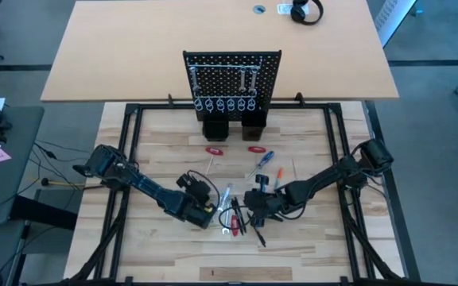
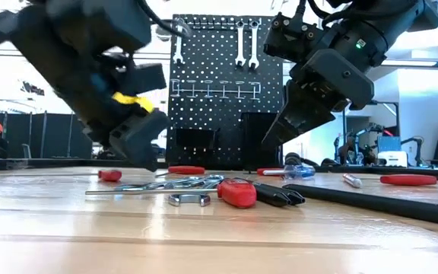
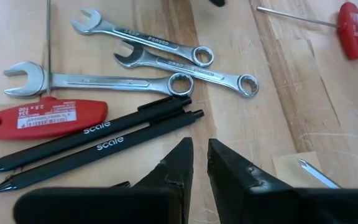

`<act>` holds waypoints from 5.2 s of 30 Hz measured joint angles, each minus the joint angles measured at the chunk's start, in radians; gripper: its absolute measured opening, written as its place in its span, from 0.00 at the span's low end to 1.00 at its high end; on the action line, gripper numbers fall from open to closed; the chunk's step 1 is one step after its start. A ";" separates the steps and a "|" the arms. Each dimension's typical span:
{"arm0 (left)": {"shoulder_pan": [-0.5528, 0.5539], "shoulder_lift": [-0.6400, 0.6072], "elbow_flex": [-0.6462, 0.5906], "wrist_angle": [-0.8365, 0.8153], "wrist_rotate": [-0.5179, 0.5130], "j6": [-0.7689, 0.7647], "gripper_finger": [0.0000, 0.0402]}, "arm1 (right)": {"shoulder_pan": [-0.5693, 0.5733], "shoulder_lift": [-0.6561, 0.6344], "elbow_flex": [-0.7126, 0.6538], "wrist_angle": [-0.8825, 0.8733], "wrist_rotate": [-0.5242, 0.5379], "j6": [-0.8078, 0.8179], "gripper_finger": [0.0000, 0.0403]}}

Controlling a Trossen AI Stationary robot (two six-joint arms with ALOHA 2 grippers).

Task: Hang tools onto peg board
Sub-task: Hang the wrench on the peg board

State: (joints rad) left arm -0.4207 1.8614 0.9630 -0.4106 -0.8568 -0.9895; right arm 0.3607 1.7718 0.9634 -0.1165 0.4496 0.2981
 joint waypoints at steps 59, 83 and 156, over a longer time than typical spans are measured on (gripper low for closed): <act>-0.053 -0.108 -0.002 0.165 0.050 0.311 0.03 | 0.000 0.000 0.000 0.009 -0.006 -0.010 0.15; 0.066 -0.113 -0.312 0.583 0.240 0.281 0.31 | 0.006 0.000 0.000 0.037 -0.006 -0.034 0.15; -0.032 -0.198 -0.313 0.701 0.094 0.422 0.00 | -0.277 0.311 0.127 0.565 -0.574 -0.409 0.16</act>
State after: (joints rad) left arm -0.4522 1.6634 0.6502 0.2905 -0.7628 -0.5678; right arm 0.0839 2.0823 1.0904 0.4489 -0.1243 -0.1106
